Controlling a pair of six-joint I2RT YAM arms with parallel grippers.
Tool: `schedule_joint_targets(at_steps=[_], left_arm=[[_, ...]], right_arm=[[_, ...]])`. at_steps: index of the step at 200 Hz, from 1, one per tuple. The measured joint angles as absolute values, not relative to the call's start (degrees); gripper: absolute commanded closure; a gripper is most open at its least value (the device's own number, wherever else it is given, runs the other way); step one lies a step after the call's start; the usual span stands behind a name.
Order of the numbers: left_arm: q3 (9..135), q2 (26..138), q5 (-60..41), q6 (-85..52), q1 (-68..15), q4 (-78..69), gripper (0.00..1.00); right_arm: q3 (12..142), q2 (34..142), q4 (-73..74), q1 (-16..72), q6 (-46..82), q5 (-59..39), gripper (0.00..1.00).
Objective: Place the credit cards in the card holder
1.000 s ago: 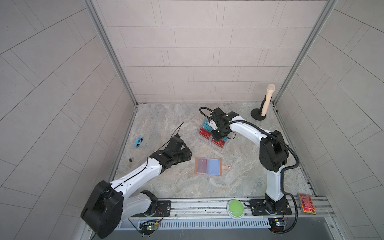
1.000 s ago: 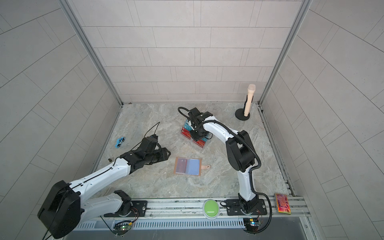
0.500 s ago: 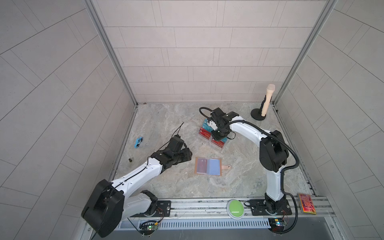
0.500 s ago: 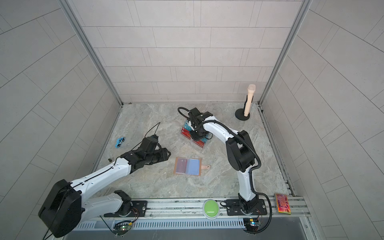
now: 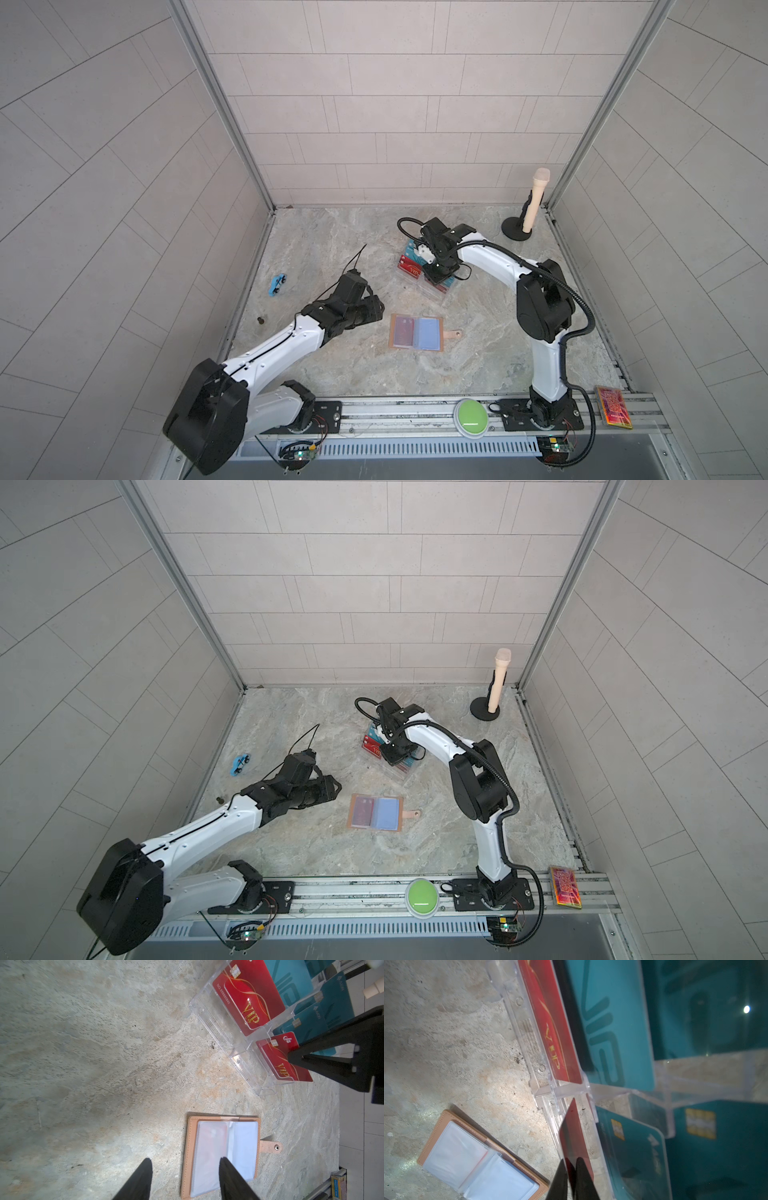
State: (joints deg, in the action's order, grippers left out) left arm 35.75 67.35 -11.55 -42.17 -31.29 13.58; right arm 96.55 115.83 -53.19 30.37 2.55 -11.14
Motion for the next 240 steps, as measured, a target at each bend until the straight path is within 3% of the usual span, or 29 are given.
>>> schedule_joint_targets(at_steps=[57,94,148,187,240], left_arm=[[35.7,67.4,-11.6,-42.6,-31.2,13.6,0.45],[35.7,67.2,-11.6,-42.7,-31.2,13.8,0.45],[35.9,64.5,-10.1,-42.6,-31.3,16.8,0.46],[38.4,64.2,-5.5,-41.3,-33.1,23.9,0.49],[40.5,64.5,-2.8,-40.2,-38.2,26.6,0.56]], right_arm=[[98.6,115.8,-54.4,30.4,1.4,-10.5,0.92],[99.8,115.8,-55.5,30.4,0.5,-10.0,1.00],[99.9,111.8,-56.0,30.3,0.6,-11.8,1.00],[93.3,100.7,-51.0,28.9,5.8,-23.5,1.00],[66.6,89.2,-31.3,28.0,23.3,-43.6,1.00]])
